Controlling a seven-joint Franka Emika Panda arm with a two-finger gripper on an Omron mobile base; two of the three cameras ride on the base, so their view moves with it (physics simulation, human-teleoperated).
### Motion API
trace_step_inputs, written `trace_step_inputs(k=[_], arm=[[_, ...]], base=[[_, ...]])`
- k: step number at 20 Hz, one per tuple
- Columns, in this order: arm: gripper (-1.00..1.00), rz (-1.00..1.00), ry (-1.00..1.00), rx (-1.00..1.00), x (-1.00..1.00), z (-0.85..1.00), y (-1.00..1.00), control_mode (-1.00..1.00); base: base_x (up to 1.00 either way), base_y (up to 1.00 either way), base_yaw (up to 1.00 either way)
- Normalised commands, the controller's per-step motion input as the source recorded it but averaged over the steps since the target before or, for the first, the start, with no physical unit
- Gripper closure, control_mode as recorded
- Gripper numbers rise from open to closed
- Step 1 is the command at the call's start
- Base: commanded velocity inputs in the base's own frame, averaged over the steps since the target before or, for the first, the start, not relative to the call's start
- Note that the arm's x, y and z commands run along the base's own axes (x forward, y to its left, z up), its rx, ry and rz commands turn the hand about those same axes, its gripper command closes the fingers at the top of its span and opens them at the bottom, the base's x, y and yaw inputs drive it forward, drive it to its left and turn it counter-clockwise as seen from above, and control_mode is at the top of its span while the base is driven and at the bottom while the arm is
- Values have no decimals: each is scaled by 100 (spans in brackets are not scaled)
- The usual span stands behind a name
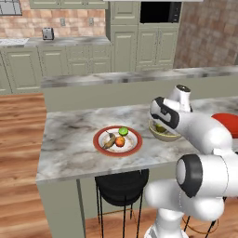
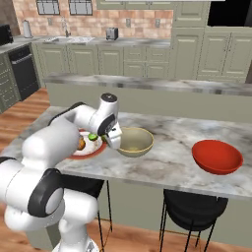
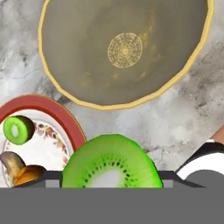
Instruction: Take the fruits from the plate on the dining counter and place two fruits in each bowl.
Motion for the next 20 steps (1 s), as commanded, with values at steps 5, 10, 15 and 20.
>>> trace_step_inputs(k=[5,10,15,20], arm=[[100,15,-1,0,16,14,-62,-100],[100,14,7,0,27,1,-54,-100],[100,15,17,0,49,-8,-25,-100],[100,18,17,0,31,-16,-1,-100]], base=[[0,0,0],[0,0,0],[0,0,0],[0,0,0]])
